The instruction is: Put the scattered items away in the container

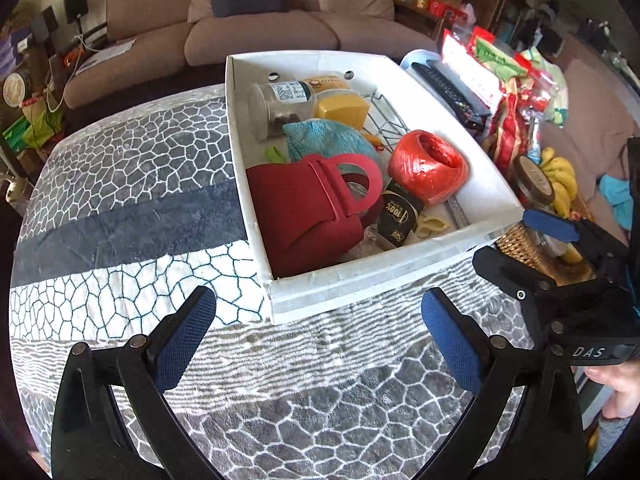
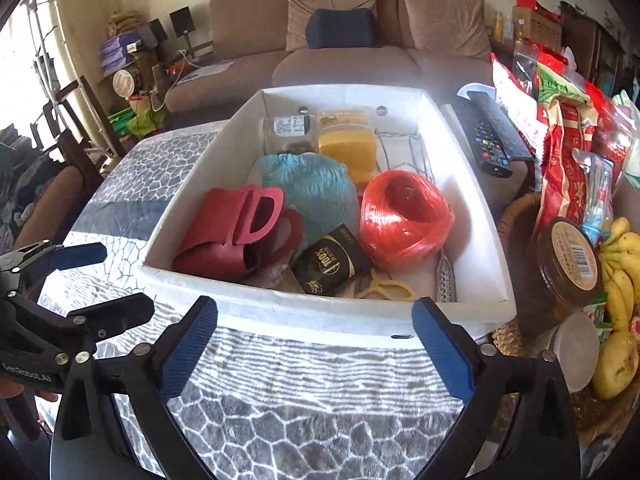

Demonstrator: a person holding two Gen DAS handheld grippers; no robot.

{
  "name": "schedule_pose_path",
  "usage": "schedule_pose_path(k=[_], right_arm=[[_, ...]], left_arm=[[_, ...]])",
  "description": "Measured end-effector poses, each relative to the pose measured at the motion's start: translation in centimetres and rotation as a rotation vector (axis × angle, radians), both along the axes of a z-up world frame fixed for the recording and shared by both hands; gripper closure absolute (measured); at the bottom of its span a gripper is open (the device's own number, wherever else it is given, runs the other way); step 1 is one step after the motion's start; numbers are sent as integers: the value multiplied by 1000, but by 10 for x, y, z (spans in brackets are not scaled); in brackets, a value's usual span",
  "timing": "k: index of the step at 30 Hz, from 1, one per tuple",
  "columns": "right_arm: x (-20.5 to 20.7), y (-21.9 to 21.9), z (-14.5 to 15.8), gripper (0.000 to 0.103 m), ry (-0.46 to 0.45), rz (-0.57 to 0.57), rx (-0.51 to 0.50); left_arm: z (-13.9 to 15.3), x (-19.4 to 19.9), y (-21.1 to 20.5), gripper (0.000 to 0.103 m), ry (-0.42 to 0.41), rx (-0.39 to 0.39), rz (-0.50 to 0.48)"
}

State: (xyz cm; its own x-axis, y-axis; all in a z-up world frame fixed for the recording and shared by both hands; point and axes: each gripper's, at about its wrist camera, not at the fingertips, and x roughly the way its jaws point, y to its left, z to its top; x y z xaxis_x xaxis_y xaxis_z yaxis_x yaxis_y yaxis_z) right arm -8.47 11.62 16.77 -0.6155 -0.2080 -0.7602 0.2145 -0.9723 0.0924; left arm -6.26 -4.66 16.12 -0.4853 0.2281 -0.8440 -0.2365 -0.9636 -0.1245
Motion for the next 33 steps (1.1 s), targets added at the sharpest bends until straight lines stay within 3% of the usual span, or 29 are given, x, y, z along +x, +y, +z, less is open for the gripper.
schedule_pose_path(k=[8, 13, 18, 22, 25, 33], right_arm=[[39, -5, 29, 0, 60, -23, -16], [56, -15, 25, 0, 61, -37, -5], [64, -15, -7, 0, 41, -65, 2], [69, 9, -39, 0, 42, -117, 43], [73, 32, -61, 0, 25, -156, 21], [62, 53, -112, 0, -83, -125, 48]], left_arm=[[24, 42, -14, 0, 54, -24, 10], [16, 65, -26, 0, 70, -37, 31], [-20, 78, -29, 0, 64, -39, 82], [-56, 86, -9, 0, 66, -71, 99], [-78, 86, 10, 0, 58, -82, 117], [-122, 75, 39, 0, 43, -80, 207]])
